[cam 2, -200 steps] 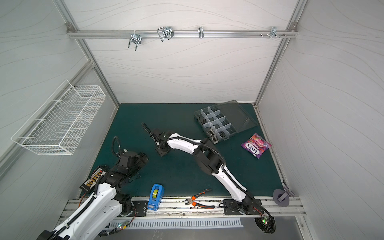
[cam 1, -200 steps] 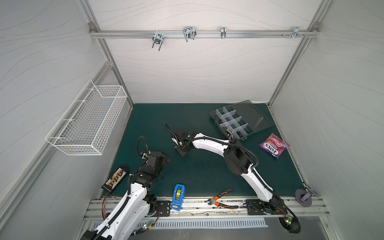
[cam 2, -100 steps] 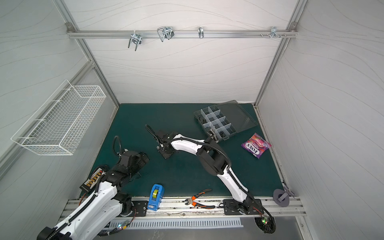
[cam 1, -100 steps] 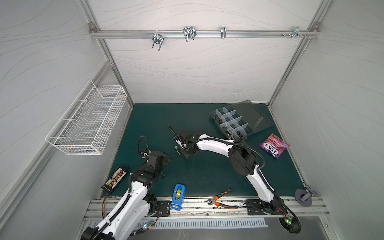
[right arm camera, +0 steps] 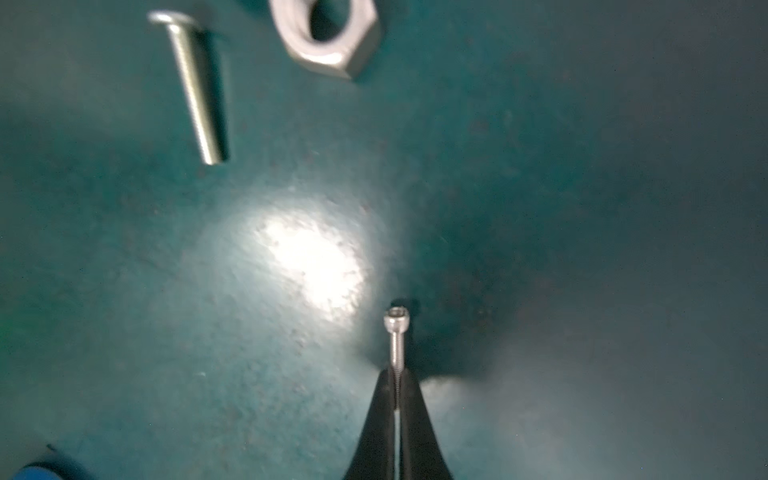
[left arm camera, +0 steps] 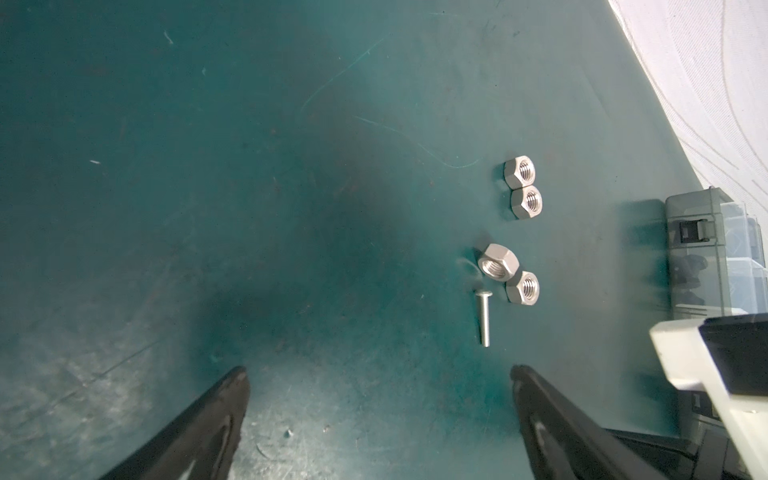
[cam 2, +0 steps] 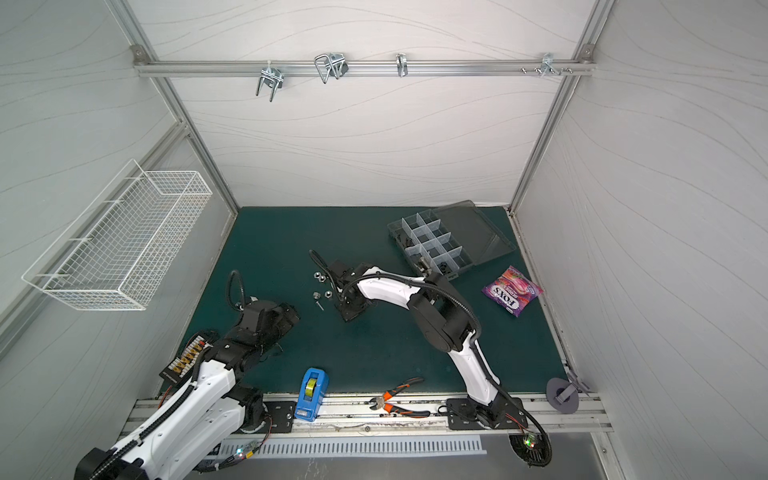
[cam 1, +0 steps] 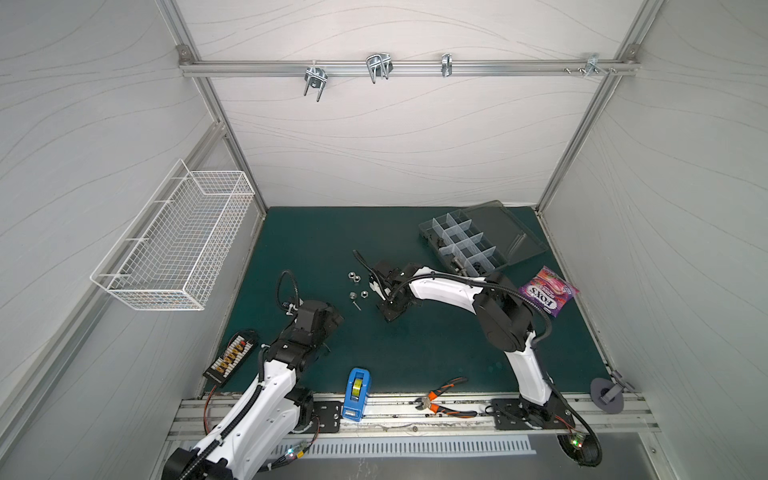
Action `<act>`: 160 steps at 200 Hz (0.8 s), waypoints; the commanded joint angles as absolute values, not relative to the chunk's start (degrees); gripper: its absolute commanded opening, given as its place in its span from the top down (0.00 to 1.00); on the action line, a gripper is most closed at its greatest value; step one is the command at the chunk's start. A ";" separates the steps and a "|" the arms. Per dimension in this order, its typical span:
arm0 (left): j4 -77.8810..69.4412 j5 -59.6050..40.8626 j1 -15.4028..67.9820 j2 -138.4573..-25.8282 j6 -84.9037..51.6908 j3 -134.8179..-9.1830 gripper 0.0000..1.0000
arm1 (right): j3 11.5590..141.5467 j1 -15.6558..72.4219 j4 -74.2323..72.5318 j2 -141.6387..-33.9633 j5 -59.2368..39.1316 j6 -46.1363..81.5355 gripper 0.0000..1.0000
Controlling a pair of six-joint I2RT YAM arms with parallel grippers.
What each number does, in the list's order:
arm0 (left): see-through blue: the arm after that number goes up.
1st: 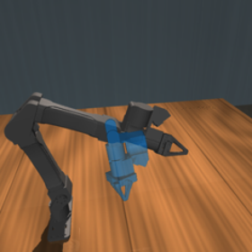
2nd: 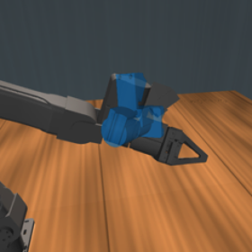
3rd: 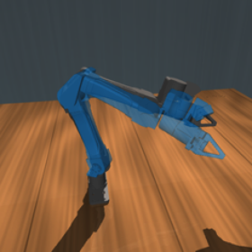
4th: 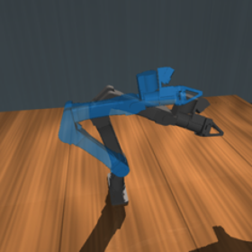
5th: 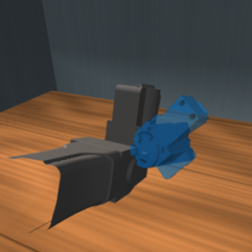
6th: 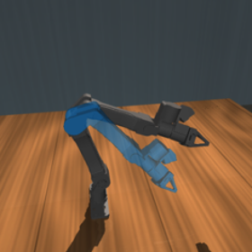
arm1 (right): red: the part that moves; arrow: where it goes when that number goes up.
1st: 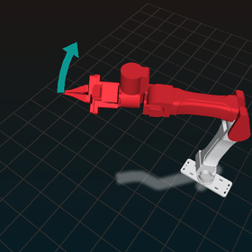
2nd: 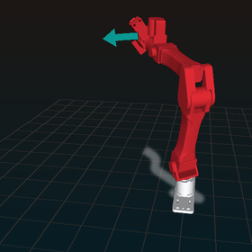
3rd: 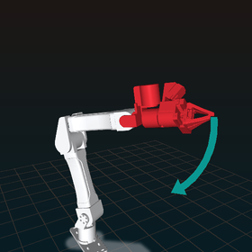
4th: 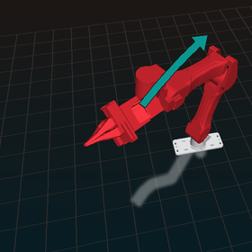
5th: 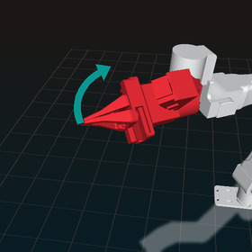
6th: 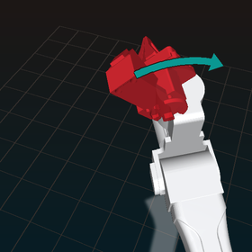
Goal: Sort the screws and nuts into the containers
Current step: 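Lift and carry the small silver screw with the right gripper to the organizer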
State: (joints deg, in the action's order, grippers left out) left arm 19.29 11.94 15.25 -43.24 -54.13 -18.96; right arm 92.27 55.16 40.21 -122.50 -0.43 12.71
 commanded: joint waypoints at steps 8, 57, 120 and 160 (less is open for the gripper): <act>17.33 12.21 14.94 -43.54 -54.06 -21.53 0.01 | 91.49 53.76 41.58 -118.97 -1.14 13.76 1.00; 17.32 12.10 14.94 -43.93 -53.97 -21.53 0.01 | 90.69 52.74 41.09 -117.97 -1.27 13.81 1.00; 17.18 11.96 14.94 -43.96 -53.70 -21.45 0.01 | 89.84 49.89 41.05 -114.78 0.48 13.72 1.00; 17.06 12.00 14.94 -44.02 -53.70 -21.36 0.01 | 88.96 44.96 41.26 -111.13 1.94 12.99 1.00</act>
State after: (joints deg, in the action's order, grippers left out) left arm 18.96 11.68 15.25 -43.92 -53.80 -18.96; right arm 89.56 48.14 40.34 -115.39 0.32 13.61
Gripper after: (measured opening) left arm 0.994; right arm 0.051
